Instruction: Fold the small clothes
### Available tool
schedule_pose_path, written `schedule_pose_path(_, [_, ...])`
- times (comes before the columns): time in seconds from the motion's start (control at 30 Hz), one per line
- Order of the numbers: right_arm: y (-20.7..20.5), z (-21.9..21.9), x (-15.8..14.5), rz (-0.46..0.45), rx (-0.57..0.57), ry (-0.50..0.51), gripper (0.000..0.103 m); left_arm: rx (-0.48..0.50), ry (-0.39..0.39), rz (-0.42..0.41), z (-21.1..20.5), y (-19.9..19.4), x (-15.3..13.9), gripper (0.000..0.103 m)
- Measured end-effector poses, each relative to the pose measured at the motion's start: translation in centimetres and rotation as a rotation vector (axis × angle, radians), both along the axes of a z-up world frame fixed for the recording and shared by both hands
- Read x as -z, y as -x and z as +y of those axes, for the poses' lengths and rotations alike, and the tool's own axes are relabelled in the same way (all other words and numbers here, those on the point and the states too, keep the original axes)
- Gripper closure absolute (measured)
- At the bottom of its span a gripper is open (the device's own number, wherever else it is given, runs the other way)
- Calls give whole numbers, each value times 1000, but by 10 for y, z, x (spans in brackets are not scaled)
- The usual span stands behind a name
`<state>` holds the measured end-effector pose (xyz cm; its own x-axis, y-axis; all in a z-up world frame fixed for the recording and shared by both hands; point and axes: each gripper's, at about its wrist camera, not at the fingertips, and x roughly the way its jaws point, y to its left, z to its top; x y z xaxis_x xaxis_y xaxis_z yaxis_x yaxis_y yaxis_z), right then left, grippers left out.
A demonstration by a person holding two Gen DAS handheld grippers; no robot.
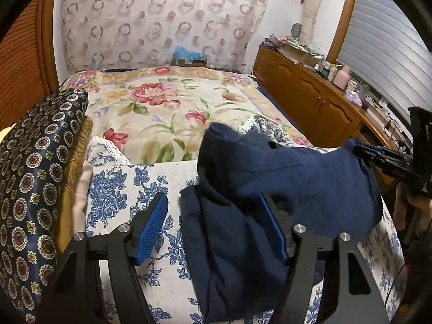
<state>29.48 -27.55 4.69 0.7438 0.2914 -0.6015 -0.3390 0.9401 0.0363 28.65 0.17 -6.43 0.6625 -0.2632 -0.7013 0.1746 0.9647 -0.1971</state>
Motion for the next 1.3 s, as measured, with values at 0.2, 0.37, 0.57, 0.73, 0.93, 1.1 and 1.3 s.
schedule_pose_path(0.2, [19,14,2,32,-53,-9,36,7,-16,51,-2,-5,14,34])
schedule_pose_path(0.37, [12,12,16,104,-63,-8,36,18,-15,108,-4,-14,25,34])
schedule_pose_path(0.57, [-4,12,24,178,-50,-44,33,21,28,136,-3,-21,26,34])
schedule_pose_path(0.73, [-14,13,21,197,-53,-79,33,50,75,149,-7,-23,25,41])
schedule_pose_path(0.93, [-17,18,28,172,-71,-60,36,58,94,146,-5,-24,22,71])
schedule_pose_path(1.1, [-11,21,29,172,-143,-88,76,91,137,103,-2,-14,9,88])
schedule_pose_path(1.3, [14,7,16,52,-169,-128,84,140,150,-16,-8,20,-24,90])
